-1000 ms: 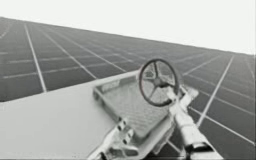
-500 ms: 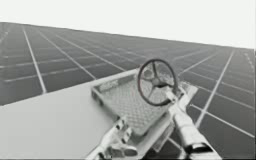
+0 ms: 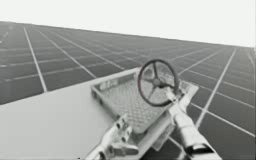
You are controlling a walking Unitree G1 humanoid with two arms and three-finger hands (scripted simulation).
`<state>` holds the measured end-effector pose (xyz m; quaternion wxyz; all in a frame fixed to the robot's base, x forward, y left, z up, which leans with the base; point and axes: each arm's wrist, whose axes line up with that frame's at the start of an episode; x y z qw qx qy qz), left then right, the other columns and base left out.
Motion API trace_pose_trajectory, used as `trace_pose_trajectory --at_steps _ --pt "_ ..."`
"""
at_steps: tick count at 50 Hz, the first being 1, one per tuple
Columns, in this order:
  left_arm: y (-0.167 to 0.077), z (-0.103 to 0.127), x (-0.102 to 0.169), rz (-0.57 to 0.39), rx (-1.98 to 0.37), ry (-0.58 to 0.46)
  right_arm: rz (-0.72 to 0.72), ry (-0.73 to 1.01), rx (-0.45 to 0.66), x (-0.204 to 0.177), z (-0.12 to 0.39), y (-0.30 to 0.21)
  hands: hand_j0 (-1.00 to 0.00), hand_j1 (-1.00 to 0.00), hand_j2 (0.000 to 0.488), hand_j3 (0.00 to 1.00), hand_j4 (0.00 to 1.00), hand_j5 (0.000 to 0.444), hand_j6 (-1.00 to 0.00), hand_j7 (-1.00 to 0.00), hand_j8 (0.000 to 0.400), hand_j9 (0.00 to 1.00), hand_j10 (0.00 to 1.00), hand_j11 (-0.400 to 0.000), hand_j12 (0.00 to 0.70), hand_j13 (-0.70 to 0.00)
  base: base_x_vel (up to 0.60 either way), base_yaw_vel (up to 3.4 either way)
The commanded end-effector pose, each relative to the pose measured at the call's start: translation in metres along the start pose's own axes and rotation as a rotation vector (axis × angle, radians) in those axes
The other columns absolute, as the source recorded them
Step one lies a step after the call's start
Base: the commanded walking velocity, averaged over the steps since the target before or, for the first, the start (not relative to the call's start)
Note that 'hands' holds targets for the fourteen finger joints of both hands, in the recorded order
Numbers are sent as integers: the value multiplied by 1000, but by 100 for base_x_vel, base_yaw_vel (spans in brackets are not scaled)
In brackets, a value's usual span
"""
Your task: Pick up and drop off the object
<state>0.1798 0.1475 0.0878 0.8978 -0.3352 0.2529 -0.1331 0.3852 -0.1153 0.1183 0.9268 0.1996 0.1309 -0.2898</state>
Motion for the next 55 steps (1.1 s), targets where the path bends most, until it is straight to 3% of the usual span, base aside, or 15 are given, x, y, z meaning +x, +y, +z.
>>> trace_pose_trajectory --at_steps 1,55 --pt "-6 3 5 -73 -16 -36 34 -55 7 -7 15 11 0 0 0 1000 1000 0 0 0 0 1000 1000 -400 0 -700 25 -141" --pt "-6 3 5 -73 -16 -36 34 -55 7 -7 15 11 0 0 0 1000 1000 0 0 0 0 1000 1000 -400 0 -700 27 -127"
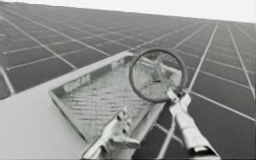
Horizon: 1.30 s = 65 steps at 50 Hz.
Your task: Pick up and drop off the object
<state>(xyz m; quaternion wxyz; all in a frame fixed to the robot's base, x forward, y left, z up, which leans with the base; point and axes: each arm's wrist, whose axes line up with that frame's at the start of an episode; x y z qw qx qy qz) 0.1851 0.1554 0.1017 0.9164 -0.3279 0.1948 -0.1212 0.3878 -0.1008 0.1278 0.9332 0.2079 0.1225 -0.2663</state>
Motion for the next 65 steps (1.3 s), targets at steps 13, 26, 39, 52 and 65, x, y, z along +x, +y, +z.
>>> trace_pose_trajectory --at_steps 13,26,39,52,65 --pt "-3 -14 7 -63 -55 82 -18 -52 -6 1 12 -4 0 0 0 1000 1000 0 0 0 0 1000 1000 -400 0 -700 28 -115" --pt "-3 -14 7 -63 -55 82 -18 -52 -6 1 12 -4 0 0 0 1000 1000 0 0 0 0 1000 1000 -400 0 -700 27 -125" --pt "-3 -14 7 -63 -55 82 -18 -52 -6 1 12 -4 0 0 0 1000 1000 0 0 0 0 1000 1000 -400 0 -700 26 -130" --pt "-3 -14 7 -63 -55 82 -18 -52 -6 1 12 -4 0 0 0 1000 1000 0 0 0 0 1000 1000 -400 0 -700 25 -136" --pt "-3 -14 7 -63 -55 82 -18 -52 -6 1 12 -4 0 0 0 1000 1000 0 0 0 0 1000 1000 -400 0 -700 26 -133"
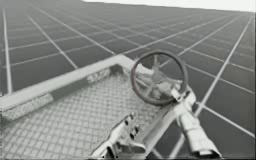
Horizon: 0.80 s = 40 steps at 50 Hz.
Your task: Pick up and drop off the object
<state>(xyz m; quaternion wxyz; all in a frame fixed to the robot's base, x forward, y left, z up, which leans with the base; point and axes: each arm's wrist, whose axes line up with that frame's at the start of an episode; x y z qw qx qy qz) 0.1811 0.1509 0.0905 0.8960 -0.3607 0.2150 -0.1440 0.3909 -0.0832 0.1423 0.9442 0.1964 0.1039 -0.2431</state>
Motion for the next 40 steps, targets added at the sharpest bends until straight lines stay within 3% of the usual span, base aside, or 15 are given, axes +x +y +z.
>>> trace_pose_trajectory --at_steps 1,40 --pt "-6 -1 7 -15 14 31 -72 -17 14 11 6 -25 0 0 0 1000 1000 0 0 0 0 1000 1000 -400 0 -700 27 -124" --pt "-6 -1 7 -15 14 31 -72 -17 14 11 6 -25 0 0 0 1000 1000 0 0 0 0 1000 1000 -400 0 -700 26 -128"
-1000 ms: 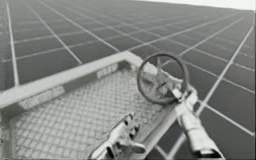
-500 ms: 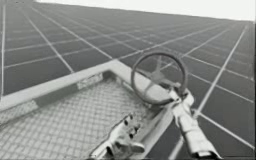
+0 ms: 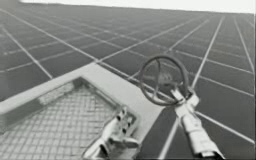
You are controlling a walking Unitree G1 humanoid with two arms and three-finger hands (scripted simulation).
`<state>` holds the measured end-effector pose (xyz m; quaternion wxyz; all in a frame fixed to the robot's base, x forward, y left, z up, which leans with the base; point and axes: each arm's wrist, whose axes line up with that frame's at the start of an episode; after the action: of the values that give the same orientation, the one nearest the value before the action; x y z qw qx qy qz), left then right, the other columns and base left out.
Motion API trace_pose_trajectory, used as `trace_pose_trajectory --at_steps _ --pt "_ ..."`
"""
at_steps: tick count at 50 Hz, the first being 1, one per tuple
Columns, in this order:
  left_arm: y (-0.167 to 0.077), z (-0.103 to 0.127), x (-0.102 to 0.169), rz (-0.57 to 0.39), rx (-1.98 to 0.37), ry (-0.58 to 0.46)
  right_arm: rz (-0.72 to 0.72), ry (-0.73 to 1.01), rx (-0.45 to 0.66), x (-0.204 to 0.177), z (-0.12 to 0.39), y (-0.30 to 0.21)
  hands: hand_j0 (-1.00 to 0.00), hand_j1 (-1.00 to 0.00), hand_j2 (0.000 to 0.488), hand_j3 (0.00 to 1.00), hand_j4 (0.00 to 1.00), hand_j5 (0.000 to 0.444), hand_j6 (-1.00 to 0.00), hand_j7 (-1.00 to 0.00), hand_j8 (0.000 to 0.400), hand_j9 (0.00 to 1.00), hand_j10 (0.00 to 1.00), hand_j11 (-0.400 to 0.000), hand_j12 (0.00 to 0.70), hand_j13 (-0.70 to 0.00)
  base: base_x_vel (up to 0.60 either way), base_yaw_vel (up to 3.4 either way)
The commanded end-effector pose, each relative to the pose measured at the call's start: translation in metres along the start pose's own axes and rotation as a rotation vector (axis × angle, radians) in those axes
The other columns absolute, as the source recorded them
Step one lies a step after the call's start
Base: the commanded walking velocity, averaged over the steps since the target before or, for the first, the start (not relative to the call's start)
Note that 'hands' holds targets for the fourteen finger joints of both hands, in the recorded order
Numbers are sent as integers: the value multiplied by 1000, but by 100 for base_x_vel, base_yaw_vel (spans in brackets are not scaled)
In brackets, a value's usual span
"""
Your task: Pick up and drop off the object
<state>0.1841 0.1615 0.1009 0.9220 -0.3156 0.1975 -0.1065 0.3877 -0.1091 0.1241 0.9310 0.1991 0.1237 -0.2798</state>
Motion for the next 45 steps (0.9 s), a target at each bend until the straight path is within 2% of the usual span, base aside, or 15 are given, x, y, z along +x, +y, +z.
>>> trace_pose_trajectory --at_steps 1,45 --pt "-9 -16 10 -98 -74 87 11 -44 7 -3 12 4 0 0 0 1000 1000 0 0 0 0 1000 1000 -400 0 -700 25 -133" --pt "-9 -16 10 -98 -74 87 11 -44 7 -3 12 4 0 0 0 1000 1000 0 0 0 0 1000 1000 -400 0 -700 22 -156"
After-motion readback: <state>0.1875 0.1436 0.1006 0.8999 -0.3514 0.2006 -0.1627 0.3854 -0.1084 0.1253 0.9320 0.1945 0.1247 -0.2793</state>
